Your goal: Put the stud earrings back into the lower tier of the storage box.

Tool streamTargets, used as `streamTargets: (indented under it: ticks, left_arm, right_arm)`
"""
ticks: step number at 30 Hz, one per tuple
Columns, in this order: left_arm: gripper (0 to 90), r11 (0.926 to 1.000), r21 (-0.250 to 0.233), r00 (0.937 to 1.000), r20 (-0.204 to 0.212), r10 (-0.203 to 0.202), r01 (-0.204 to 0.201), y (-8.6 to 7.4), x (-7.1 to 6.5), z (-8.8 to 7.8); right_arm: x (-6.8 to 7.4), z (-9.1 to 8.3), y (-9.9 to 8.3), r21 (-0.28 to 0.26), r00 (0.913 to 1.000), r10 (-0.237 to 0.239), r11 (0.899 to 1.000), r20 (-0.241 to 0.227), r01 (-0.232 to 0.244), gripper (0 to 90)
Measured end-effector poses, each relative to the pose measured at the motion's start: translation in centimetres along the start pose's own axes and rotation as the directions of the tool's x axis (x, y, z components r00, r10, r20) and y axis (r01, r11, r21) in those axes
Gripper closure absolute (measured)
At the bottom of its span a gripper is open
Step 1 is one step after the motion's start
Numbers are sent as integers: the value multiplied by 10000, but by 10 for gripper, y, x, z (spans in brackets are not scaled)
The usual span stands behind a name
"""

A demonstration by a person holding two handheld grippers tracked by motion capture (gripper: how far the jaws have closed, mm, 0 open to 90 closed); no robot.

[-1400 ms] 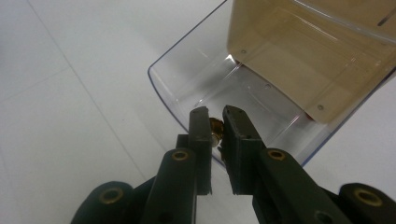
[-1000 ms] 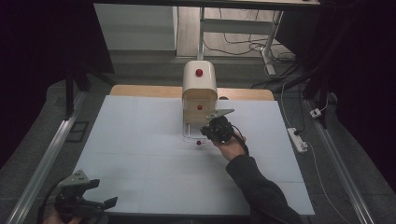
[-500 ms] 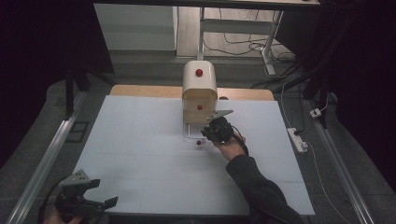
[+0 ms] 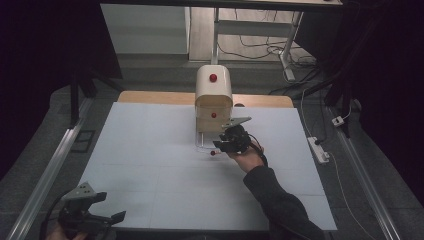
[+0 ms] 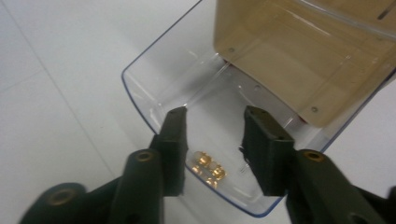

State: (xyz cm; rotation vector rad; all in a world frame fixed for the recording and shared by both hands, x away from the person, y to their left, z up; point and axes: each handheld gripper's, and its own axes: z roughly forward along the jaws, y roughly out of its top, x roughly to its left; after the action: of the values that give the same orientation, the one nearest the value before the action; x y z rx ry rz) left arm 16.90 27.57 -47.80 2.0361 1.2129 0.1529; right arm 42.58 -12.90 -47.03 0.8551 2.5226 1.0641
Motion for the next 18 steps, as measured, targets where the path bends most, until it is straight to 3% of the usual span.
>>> streamTargets:
  ticks: [18]
  left_arm:
    - [13,10000,-38,10000,-68,-64,63,-3,-1,-3]
  right_arm:
    - [7,-15,-5,39,9985,271,9996,-474,-270,181]
